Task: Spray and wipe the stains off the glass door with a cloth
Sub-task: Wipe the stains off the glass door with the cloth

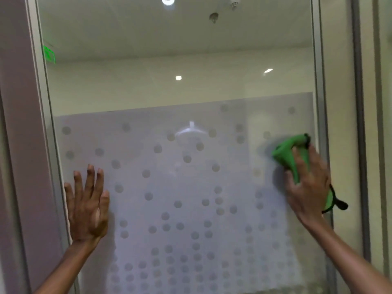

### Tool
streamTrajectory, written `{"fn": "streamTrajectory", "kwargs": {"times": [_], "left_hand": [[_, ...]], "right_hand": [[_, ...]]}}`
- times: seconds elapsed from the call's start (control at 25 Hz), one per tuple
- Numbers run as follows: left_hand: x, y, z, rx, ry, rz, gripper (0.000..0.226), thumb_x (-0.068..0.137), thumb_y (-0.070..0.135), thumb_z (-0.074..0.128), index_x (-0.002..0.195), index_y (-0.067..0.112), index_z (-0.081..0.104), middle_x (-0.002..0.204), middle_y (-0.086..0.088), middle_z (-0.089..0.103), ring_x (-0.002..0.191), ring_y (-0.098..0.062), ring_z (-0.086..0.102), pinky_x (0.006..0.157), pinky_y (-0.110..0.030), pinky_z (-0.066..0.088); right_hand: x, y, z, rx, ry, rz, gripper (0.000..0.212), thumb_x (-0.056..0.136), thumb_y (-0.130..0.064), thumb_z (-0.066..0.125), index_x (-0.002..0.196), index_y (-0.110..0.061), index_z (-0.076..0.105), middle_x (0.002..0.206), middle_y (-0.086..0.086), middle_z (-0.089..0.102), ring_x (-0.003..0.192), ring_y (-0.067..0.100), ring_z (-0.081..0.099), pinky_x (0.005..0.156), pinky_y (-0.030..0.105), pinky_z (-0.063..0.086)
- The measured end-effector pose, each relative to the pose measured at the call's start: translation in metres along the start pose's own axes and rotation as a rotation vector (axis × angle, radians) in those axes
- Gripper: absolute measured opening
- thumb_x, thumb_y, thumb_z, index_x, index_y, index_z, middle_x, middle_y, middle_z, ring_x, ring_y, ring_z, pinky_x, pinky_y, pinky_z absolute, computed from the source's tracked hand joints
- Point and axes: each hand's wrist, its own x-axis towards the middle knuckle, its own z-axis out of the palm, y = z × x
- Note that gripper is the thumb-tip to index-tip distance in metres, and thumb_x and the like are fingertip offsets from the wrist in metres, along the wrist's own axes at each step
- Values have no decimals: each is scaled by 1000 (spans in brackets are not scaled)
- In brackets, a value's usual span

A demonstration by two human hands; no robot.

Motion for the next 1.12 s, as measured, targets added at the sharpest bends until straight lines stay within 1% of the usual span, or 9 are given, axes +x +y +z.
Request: {"fn": "streamTrajectory", "kwargs": {"times": [0.08,0.16,0.24,0.4,0.6,0.72,0.84,1.0,1.12], "left_hand": [[1,1,0,4,-4,5,60,106,32,24,158,3,32,168,-7,21,158,-38,11,130,-42,-9],[3,-2,1,4,-5,10,60,107,34,21,158,4,31,167,-8,22,158,-36,9,130,-42,-9],[1,0,3,-9,4,1,59,105,30,25,158,5,31,168,-8,22,159,-31,5,130,-44,-7],[1,-3,5,-12,-3,-8,59,104,30,26,159,8,30,168,-8,22,158,-38,12,128,-53,3],[1,-5,7,-2,1,3,58,106,32,24,162,15,23,171,-2,16,159,-35,10,129,-53,5],[1,-9,8,6,5,26,58,106,30,27,161,14,27,170,-4,19,160,-32,10,129,-55,8],[-1,-15,9,-125,64,66,58,108,41,20,155,9,34,164,-10,27,160,-20,7,130,-49,5],[3,-19,9,-78,37,87,59,109,40,20,151,5,42,158,-18,42,153,-35,25,127,-54,10],[2,-16,8,-6,-6,41,57,107,33,28,158,10,36,168,-4,21,158,-35,16,128,-53,8]], "right_hand": [[39,-34,7,66,65,241,55,101,-33,51,155,-27,42,167,9,31,146,39,36,119,53,30],[62,-70,18,111,111,375,54,103,-39,47,155,-33,40,169,0,26,147,34,33,120,48,26],[70,-102,28,116,131,411,53,103,-40,46,155,-34,40,170,-2,24,146,33,35,119,46,27],[69,-182,42,119,127,385,53,99,-36,49,152,-35,46,168,1,28,142,32,39,116,43,29],[41,-309,64,213,44,118,57,91,-26,59,147,-33,55,165,4,36,143,32,42,117,46,30],[18,-396,77,280,-68,-174,63,85,-19,57,147,-29,55,164,8,38,143,36,43,115,49,28],[-10,-458,89,241,-210,-480,59,84,-22,63,143,-32,58,164,6,38,143,36,44,115,49,29],[-4,-449,96,151,-245,-759,57,90,-15,48,142,-34,58,164,4,39,143,36,45,115,49,31],[19,-392,87,124,-209,-818,56,91,-12,52,142,-34,59,163,3,40,143,34,48,115,48,35]]}}
